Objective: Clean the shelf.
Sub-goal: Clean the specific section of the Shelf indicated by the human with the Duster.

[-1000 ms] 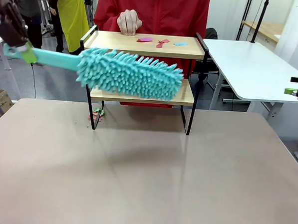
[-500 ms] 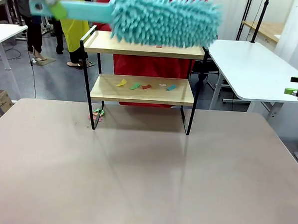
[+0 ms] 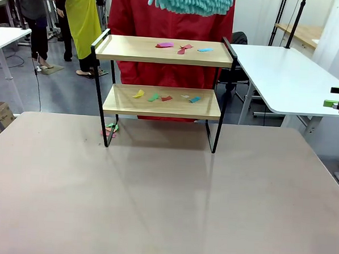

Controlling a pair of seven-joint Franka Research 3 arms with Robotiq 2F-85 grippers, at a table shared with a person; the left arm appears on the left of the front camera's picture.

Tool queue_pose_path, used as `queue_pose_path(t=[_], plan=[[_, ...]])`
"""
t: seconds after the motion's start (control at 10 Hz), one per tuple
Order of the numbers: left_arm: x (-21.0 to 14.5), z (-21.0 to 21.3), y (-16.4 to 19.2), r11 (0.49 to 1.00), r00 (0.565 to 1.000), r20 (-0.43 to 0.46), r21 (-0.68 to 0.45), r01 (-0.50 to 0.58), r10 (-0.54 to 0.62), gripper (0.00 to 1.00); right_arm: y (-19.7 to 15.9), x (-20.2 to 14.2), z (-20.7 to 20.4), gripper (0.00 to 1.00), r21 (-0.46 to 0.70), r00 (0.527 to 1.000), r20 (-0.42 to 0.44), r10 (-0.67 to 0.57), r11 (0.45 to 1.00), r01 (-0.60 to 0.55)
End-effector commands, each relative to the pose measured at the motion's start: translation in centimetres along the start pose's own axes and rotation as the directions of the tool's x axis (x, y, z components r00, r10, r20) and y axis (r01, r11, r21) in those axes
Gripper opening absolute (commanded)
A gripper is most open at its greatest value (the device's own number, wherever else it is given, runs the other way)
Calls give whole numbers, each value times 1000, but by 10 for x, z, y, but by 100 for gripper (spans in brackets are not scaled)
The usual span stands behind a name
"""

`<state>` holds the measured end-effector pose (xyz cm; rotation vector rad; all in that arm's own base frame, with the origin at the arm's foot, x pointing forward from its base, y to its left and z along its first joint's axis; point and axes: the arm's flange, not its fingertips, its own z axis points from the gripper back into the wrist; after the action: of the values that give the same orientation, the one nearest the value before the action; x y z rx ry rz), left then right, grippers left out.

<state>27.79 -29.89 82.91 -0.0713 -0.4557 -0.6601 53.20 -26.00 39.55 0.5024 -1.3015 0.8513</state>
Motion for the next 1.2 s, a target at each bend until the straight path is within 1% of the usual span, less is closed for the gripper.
queue_pose_path(t=[0.0,0.1,0.2,0.3,0.4,0.5,0.7,0.8,0.9,1.0,1.1], plan=[[50,6,-33,990,992,-35,74,-119,122,13,0,6,-1,100,-2,1000,-18,-13,1000,13],[71,-3,-53,974,979,-7,97,-204,206,13,0,6,-1,100,-2,1000,-18,-13,1000,13],[87,-11,-68,961,969,1,129,-246,248,13,0,6,-1,100,-2,1000,-18,-13,1000,13],[98,-20,-78,965,973,2,122,-231,233,13,0,6,-1,100,-2,1000,-18,-13,1000,13],[107,-30,-81,966,972,-19,117,-230,234,13,0,6,-1,100,-2,1000,-18,-13,1000,13],[66,-33,-63,969,973,6,91,-229,229,13,0,6,-1,100,-2,1000,-18,-13,1000,13],[66,-33,-63,969,973,6,91,-229,229,13,0,6,-1,100,-2,1000,-18,-13,1000,13],[80,-47,-73,967,971,-6,94,-236,237,13,0,6,-1,100,-2,1000,-18,-13,1000,13],[84,-54,-95,936,946,49,138,-323,319,13,0,6,-1,100,-2,1000,-18,-13,1000,13],[88,-61,-111,897,912,105,170,-409,396,13,0,6,-1,100,-2,1000,-18,-13,1000,13],[90,-65,-121,887,901,124,163,-432,416,13,0,6,-1,100,-2,1000,-18,-13,1000,13]])
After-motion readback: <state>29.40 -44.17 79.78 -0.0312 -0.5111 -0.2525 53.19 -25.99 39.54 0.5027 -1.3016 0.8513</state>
